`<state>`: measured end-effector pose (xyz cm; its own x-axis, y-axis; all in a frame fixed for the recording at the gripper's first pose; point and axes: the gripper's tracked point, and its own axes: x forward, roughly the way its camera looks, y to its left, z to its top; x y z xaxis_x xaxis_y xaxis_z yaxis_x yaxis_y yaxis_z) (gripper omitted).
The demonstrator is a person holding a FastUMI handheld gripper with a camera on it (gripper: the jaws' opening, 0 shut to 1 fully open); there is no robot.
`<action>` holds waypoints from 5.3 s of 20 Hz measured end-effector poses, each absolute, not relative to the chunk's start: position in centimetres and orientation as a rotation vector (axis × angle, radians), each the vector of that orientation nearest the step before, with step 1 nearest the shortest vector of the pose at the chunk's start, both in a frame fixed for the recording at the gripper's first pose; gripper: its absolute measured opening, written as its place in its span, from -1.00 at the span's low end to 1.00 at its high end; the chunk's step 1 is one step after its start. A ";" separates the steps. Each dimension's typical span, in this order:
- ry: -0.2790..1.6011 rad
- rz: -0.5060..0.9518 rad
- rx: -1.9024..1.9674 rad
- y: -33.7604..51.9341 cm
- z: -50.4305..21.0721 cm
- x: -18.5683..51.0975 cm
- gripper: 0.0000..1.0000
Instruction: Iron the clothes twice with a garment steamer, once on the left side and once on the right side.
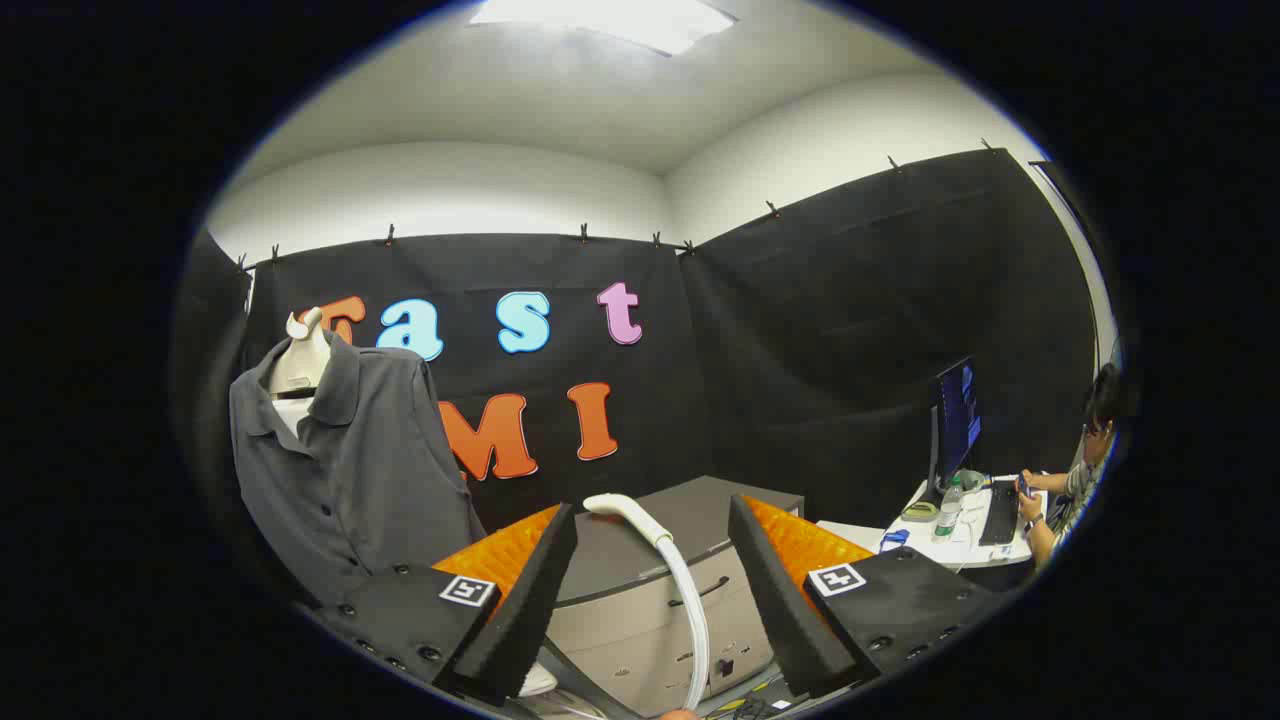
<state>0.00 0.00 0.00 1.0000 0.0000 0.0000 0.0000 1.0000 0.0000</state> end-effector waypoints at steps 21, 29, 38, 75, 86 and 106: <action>0.056 0.172 -0.079 3.0 0.1 2.6 0.96; 0.205 0.314 -0.203 4.6 -2.3 13.3 0.96; 0.405 0.383 -0.249 5.0 -9.1 26.5 0.97; 0.843 0.368 -0.197 0.9 -24.9 36.8 -0.04; 0.780 0.281 -0.093 0.5 -23.8 34.5 -0.14; 0.518 0.163 -0.022 9.9 -10.7 15.9 -0.15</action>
<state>15.92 9.88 -10.72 0.8564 0.1496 -0.4942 -0.1606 0.9868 0.0205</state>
